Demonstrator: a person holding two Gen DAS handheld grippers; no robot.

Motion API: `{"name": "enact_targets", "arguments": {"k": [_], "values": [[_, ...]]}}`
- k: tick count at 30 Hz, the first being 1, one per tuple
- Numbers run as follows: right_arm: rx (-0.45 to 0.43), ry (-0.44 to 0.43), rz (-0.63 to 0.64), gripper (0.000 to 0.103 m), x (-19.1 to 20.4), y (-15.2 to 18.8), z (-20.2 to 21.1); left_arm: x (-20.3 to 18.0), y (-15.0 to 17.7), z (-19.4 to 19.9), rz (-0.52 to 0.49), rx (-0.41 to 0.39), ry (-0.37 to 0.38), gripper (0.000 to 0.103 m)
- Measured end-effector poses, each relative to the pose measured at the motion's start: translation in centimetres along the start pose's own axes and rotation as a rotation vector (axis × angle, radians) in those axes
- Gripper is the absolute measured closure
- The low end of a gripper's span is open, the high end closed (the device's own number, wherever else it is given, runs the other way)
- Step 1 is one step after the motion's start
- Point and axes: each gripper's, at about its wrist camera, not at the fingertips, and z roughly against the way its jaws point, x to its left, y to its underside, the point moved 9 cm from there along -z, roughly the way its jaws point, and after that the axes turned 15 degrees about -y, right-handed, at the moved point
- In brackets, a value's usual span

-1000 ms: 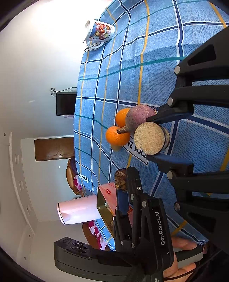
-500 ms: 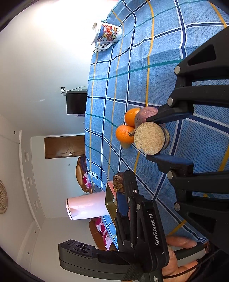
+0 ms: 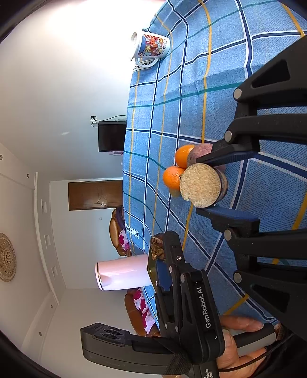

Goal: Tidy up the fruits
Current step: 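Carry the cut piece and mangosteen over the pink tin box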

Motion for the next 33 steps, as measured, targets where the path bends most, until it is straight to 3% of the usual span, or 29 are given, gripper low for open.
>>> {"name": "enact_targets", "arguments": {"k": [33], "values": [[-0.090, -0.002, 0.059, 0.067, 0.6, -0.2, 1.2, 0.3, -0.7, 1.7, 0.007, -0.102, -0.033, 0.059]]}}
